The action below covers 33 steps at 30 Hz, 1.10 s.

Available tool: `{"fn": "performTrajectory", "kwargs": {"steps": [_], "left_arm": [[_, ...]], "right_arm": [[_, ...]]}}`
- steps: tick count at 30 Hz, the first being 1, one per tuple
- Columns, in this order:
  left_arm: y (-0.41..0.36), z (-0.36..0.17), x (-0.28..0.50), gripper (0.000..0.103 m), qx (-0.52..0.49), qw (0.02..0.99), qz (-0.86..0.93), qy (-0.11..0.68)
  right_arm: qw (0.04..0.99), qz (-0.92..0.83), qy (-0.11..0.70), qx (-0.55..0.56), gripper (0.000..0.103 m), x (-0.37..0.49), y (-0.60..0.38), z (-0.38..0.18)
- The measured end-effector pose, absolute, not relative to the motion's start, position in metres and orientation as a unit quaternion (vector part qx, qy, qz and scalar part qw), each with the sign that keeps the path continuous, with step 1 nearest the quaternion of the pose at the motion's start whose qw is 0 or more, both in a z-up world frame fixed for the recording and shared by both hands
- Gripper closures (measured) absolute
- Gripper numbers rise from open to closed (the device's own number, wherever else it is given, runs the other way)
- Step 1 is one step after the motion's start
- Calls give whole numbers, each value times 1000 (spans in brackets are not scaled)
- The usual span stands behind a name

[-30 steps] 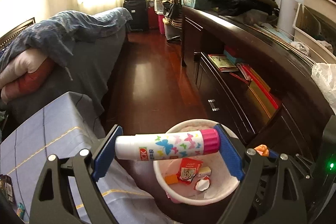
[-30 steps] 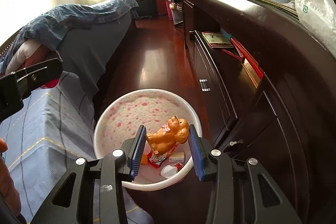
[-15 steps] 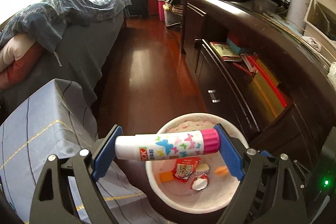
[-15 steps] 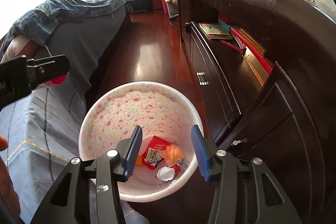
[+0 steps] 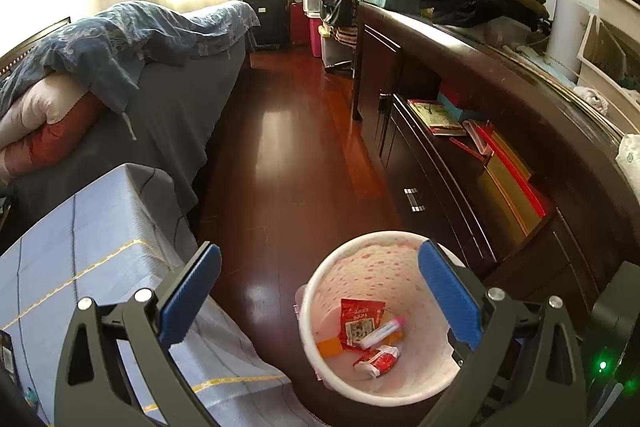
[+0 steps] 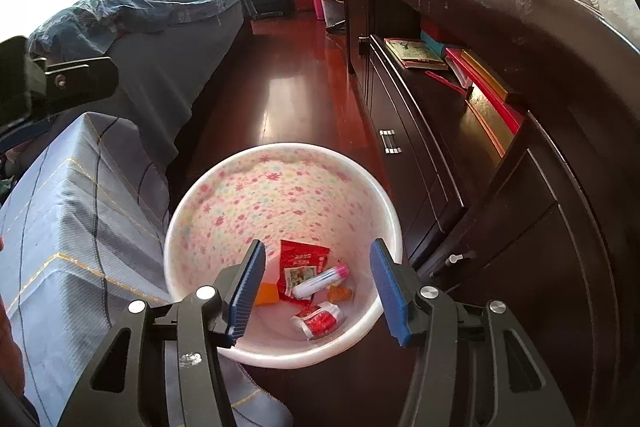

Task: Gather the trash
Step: 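Open the left tool to drop the glue stick while the right tool drops the figure, then grasp the green tissue pack with the left tool while the right tool grasps the white tissue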

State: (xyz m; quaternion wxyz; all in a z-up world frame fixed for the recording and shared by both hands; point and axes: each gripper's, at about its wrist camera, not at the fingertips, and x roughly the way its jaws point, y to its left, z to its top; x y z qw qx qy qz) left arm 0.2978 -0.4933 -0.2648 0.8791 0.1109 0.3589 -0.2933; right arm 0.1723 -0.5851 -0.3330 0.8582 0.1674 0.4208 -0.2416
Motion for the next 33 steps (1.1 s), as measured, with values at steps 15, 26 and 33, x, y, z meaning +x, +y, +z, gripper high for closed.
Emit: {"fn": "performTrajectory", "kwargs": {"steps": [15,26,33], "left_arm": [[-328,-236,308,4,50,913,-164,369],[-165,-235,320,4,2,925,-24,379],[-74,-246,333,5,-23,922,49,385]], "right_arm": [[893,-161,397,136,32,179,-492,-281],[914,-31,396,84,28,206,-375,-255],[913,41,404,46,28,218,-304,-253]]}}
